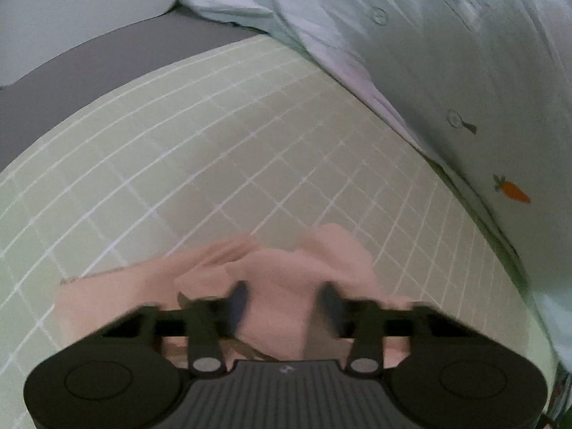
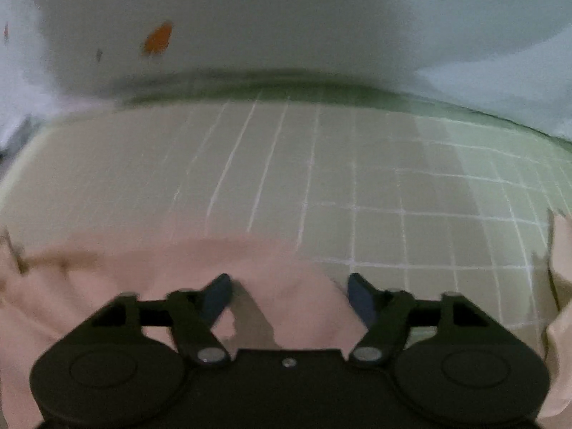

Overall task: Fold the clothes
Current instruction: 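Lift the shirt with both grippers and shake it flat onto the mat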

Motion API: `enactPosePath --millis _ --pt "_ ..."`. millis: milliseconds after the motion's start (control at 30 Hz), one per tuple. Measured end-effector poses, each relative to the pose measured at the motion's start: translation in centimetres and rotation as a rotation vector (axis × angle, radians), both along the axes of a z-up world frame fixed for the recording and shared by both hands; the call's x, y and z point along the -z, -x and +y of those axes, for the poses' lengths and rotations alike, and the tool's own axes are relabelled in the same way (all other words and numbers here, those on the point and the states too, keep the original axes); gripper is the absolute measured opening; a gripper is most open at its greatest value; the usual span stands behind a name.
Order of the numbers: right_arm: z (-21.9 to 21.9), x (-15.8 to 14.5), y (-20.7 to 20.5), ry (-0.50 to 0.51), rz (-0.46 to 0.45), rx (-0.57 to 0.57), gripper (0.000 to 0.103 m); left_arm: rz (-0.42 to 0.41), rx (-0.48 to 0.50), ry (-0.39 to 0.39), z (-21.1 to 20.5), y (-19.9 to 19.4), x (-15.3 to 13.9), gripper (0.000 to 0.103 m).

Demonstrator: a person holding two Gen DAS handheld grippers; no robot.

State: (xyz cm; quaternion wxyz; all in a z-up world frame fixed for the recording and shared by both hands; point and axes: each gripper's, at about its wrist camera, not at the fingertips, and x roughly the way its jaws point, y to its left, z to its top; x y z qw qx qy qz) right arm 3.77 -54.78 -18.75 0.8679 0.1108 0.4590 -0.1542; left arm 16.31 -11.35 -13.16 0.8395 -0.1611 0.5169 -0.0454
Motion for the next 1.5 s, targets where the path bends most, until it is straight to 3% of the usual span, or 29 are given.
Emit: enactPosePath --millis 33,67,100,133,233,367,467,500,533,600,700,867,1033,1167,1233,1267,1300,1333,1500 --pt "-0.2 0.0 0.1 0.012 0.002 -0.030 0.052 -0.002 0.019 -0.014 -0.4 -0.5 -0.1 0.001" --pt "-0.1 -0.2 -0.1 0.012 0.004 -0.062 0.027 -0.005 0.038 -0.027 -0.7 -0.9 -0.2 0.000" --pt "-0.1 -0.4 -0.3 0.011 0.007 -0.080 0.012 -0.012 0.058 -0.043 -1.1 -1.4 -0.3 0.000" --pt "-0.4 -0.6 -0.6 0.020 0.005 -0.084 0.007 -0.044 0.079 -0.067 -1.6 -1.9 -0.9 0.000" --pt "-1.7 -1.6 -1.1 0.060 -0.032 -0.068 0.006 -0.156 0.102 -0.119 -2.7 -3.5 -2.9 0.000" --pt "-3.6 -3.6 -1.1 0.114 -0.142 0.044 0.006 -0.271 0.008 -0.172 -2.3 -6.3 -5.5 0.000" --pt "-4.2 -5.4 -1.0 0.235 -0.191 0.147 0.010 -0.304 -0.020 -0.232 -1.7 -7.1 -6.5 0.001" --pt "-4.3 -5.8 -0.9 0.248 -0.183 0.168 0.015 -0.292 -0.012 -0.237 -1.5 -6.9 -6.4 0.006" --pt "-4.3 -6.2 -0.7 0.254 -0.175 0.183 0.022 -0.269 -0.003 -0.230 -1.1 -6.4 -5.9 0.018" --pt "-4.0 -6.9 0.2 0.260 -0.170 0.206 0.055 -0.216 0.017 -0.205 -0.5 -5.0 -4.9 0.033" --pt "-2.0 -7.2 3.1 0.202 -0.162 0.186 0.068 -0.117 0.060 -0.172 0.3 -1.5 -2.6 0.040" --pt "2.4 -4.9 10.6 -0.039 -0.098 0.215 0.072 0.003 0.177 -0.168 0.7 4.9 0.6 0.053" --pt "8.0 -1.9 16.6 -0.132 -0.012 0.216 0.072 0.031 0.222 -0.171 0.8 8.1 2.7 0.057" --pt "11.4 -0.7 18.6 -0.165 -0.020 0.191 0.065 0.034 0.254 -0.138 0.4 9.5 3.4 0.047" --pt "12.3 -0.5 19.2 -0.161 -0.022 0.154 0.052 0.051 0.283 -0.150 -0.3 10.3 3.8 0.003" --pt "12.6 -0.9 20.2 -0.155 -0.025 0.139 0.037 0.065 0.297 -0.165 -0.8 10.7 4.0 0.000" --pt "12.8 -0.9 20.1 -0.158 -0.024 0.119 0.012 0.060 0.307 -0.180 -1.1 11.2 3.9 0.000" --pt "12.9 -0.9 20.2 -0.163 -0.018 0.104 0.004 0.057 0.317 -0.193 -1.4 11.6 3.9 0.000" --pt "12.2 -2.1 22.1 -0.141 -0.055 0.095 0.003 0.087 0.320 -0.195 -1.5 14.6 3.7 0.000"
